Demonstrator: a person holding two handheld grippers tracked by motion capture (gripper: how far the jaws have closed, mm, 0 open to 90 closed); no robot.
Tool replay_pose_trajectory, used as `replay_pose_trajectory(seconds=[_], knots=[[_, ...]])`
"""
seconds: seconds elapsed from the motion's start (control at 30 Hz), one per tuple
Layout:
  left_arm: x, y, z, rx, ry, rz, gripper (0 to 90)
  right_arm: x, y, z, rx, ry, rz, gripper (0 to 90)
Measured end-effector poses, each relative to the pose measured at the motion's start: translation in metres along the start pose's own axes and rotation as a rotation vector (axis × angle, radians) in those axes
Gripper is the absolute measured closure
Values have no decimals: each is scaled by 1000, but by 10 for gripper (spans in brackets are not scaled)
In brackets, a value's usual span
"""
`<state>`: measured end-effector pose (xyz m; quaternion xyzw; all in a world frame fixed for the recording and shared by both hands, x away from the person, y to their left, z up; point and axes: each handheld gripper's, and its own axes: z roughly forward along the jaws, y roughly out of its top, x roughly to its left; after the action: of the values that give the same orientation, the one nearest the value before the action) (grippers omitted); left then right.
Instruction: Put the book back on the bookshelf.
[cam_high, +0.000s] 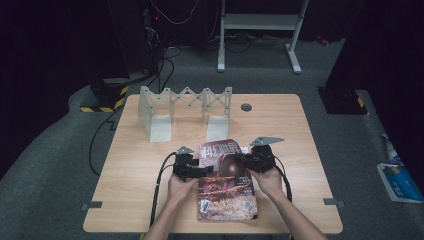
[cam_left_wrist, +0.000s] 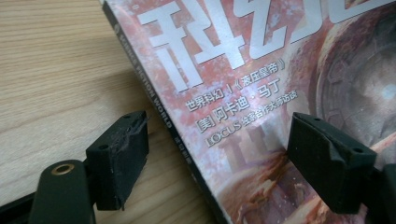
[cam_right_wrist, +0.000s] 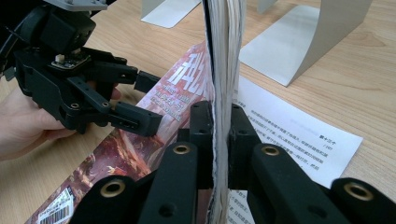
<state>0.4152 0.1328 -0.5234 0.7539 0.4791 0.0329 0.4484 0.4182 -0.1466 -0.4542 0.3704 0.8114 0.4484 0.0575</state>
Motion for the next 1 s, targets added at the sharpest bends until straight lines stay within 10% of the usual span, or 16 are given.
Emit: replay_pose_trajectory(seconds=[0.43,1.0], knots=[[-4,15,10,35,-41,27,191,-3,-2,-5,-17,7,9,839],[2,17,-1,29,-22,13,540,-16,-9,2,17,6,57,837]])
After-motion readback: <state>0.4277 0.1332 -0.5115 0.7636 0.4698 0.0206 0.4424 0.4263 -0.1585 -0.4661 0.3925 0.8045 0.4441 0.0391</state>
